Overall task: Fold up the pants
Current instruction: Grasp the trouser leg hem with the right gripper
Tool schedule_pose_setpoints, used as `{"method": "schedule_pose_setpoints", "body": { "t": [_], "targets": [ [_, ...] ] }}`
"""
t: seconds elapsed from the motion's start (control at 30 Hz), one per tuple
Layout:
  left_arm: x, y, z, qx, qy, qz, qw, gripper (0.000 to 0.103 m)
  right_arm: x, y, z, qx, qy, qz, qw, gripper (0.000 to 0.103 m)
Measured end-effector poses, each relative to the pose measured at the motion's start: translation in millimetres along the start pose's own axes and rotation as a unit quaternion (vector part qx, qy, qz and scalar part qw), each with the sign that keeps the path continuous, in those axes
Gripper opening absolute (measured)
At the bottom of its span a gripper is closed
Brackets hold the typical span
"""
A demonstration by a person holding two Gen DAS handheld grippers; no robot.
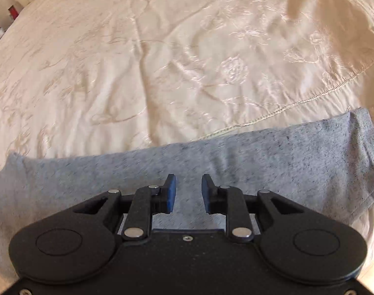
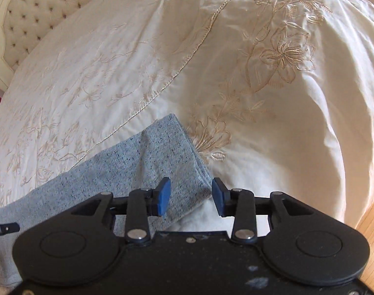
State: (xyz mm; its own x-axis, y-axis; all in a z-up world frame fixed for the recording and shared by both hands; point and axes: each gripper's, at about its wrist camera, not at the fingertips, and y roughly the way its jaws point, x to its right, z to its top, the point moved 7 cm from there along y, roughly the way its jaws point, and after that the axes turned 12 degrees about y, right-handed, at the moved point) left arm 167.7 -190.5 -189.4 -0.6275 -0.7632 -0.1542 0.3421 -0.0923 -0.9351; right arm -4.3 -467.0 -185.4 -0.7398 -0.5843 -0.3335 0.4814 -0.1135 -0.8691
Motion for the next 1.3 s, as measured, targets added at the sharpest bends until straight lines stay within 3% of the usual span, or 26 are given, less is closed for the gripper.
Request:
{"method": "schedule_pose_setpoints", "body": {
  "t": [0.13, 0.23, 0.47, 0.7, 0.93, 1.1, 1.17, 1.2, 1.23, 1.3],
  "targets": [
    [12.6, 29.7, 17.3, -0.023, -0.004, 0.0, 0.9997, 0.034, 3.5, 20.1, 9.0, -0.037, -0.015, 0.009, 0.999, 0.042],
    [4.5, 52.1, 19.4, -0.047, -0.035, 0.01, 0.9982, 0.035, 7.3, 29.8, 7.7, -0.061, -0.027, 0.008, 0.998, 0.042],
    [-8.9, 68.6, 32.5, -0.069, -0.065, 0.019, 0.9954, 0.036, 1.2, 48.2, 8.4, -0.101, -0.085, 0.043, 0.99, 0.045],
    [-3.8, 65.6, 33.6, -0.065, -0.029, 0.026, 0.9971, 0.036, 2.3, 72.9, 18.7, -0.145, -0.064, 0.085, 0.984, 0.047],
    [-6.4, 28.8, 34.1, -0.036, -0.088, -0.007, 0.9955, 0.035, -7.9, 85.8, 25.1, -0.166, -0.071, 0.089, 0.979, 0.051],
    [15.7, 18.0, 37.4, -0.019, -0.057, -0.023, 0.9979, 0.036, -1.9, 88.2, 29.2, -0.184, -0.022, 0.097, 0.978, 0.05],
    [15.4, 27.9, 40.8, -0.024, -0.061, -0.011, 0.9978, 0.036, -0.1, 86.1, 28.6, -0.172, -0.02, 0.095, 0.98, 0.045],
    [11.4, 32.0, 41.1, -0.031, -0.07, -0.005, 0.997, 0.036, 0.8, 82.5, 26.9, -0.161, -0.03, 0.094, 0.982, 0.037],
    [7.8, 36.4, 41.6, -0.038, -0.083, -0.005, 0.9958, 0.035, 0.1, 80.1, 23.9, -0.152, -0.038, 0.093, 0.983, 0.019],
    [0.4, 42.7, 40.0, -0.047, -0.106, -0.013, 0.9932, 0.035, -1.4, 76.0, 18.7, -0.14, -0.041, 0.089, 0.985, 0.015]
  ]
}}
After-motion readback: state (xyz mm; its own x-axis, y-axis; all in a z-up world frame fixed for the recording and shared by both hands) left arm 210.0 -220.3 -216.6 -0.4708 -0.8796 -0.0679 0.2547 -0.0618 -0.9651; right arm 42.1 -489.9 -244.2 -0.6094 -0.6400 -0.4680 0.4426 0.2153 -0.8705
